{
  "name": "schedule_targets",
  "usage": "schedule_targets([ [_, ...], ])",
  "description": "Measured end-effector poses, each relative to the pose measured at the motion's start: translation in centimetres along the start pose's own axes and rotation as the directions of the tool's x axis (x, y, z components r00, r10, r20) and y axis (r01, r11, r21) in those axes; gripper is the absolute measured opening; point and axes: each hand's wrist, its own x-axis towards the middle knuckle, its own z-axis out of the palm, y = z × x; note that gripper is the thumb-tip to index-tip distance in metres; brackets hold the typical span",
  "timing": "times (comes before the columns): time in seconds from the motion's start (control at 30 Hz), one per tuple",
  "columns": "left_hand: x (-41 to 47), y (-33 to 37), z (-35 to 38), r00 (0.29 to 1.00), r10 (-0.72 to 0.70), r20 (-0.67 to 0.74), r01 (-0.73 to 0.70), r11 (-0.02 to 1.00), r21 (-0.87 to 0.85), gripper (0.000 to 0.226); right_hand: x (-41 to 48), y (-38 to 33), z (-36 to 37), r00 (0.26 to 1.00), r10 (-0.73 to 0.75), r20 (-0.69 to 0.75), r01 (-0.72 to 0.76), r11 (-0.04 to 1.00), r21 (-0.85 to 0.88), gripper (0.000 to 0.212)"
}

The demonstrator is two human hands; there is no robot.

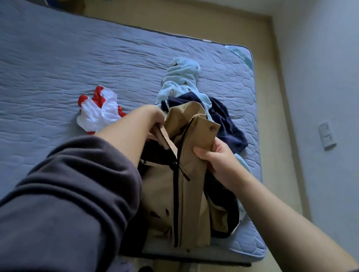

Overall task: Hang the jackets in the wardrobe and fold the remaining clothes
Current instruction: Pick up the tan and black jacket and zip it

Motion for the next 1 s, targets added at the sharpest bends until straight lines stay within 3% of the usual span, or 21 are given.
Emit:
schedule_targets([
  [0.07, -0.7, -1.0, 0.0, 0.996, -0.015, 0.087, 0.028, 0.987, -0.156, 0.033, -1.7, 0.0, -0.7, 0.997, 0.05, -0.051, -0.049, 0.999, 0.004, 0.029],
  [0.17, -2.6, -1.4, 1.0, 0.988, -0.051, 0.148, 0.129, 0.799, -0.588, 0.039, -4.3, 0.1, -1.9, 0.962, 0.225, -0.153, -0.215, 0.973, 0.08, 0.03],
  [0.2, -3.3, -1.7, 1.3, 0.987, -0.029, 0.157, 0.125, 0.749, -0.65, 0.037, -5.0, -0.2, -2.6, 0.944, 0.303, -0.129, -0.288, 0.95, 0.122, 0.031],
  [0.27, -4.9, -2.4, 1.4, 0.99, 0.035, 0.136, 0.06, 0.772, -0.633, 0.035, -6.2, -1.3, -4.2, 0.882, 0.471, 0.024, -0.469, 0.871, 0.145, 0.036],
  [0.37, -8.0, -2.8, 1.8, 0.975, 0.139, 0.173, -0.014, 0.816, -0.578, 0.036, -6.6, -4.0, -6.1, 0.805, 0.567, 0.177, -0.589, 0.8, 0.113, 0.076],
  [0.43, -10.3, -2.6, 1.8, 0.96, 0.207, 0.189, -0.051, 0.793, -0.607, 0.024, -6.2, -5.8, -6.2, 0.783, 0.614, 0.094, -0.621, 0.772, 0.134, 0.084],
  [0.5, -12.4, -2.1, 2.0, 0.937, 0.286, 0.2, -0.098, 0.765, -0.637, 0.005, -5.9, -7.2, -6.1, 0.723, 0.681, -0.117, -0.677, 0.732, 0.077, 0.083],
  [0.53, -13.2, -2.0, 2.2, 0.927, 0.317, 0.201, -0.126, 0.767, -0.629, 0.008, -5.8, -7.8, -6.1, 0.69, 0.695, -0.203, -0.706, 0.708, 0.028, 0.08],
  [0.6, -15.0, -1.9, 2.6, 0.924, 0.337, 0.183, -0.181, 0.804, -0.566, 0.02, -5.8, -9.0, -6.0, 0.667, 0.712, -0.218, -0.738, 0.672, -0.064, 0.065],
  [0.7, -18.5, -1.8, 3.3, 0.938, 0.341, 0.067, -0.257, 0.811, -0.526, 0.019, -5.8, -10.6, -5.7, 0.718, 0.673, -0.176, -0.695, 0.679, -0.238, 0.031],
  [0.8, -22.4, -1.6, 3.6, 0.927, 0.374, -0.03, -0.307, 0.711, -0.632, 0.026, -6.9, -12.7, -5.2, 0.825, 0.542, -0.158, -0.562, 0.76, -0.326, 0.005],
  [0.9, -26.4, -1.9, 4.3, 0.89, 0.424, -0.166, -0.395, 0.537, -0.746, 0.031, -8.5, -15.7, -4.7, 0.941, 0.329, 0.083, -0.295, 0.914, -0.278, 0.02],
  [1.0, -30.0, -3.6, 5.9, 0.841, 0.379, -0.387, -0.509, 0.306, -0.805, 0.035, -10.9, -18.0, -3.5, 0.974, 0.173, 0.147, -0.156, 0.98, -0.122, 0.021],
])
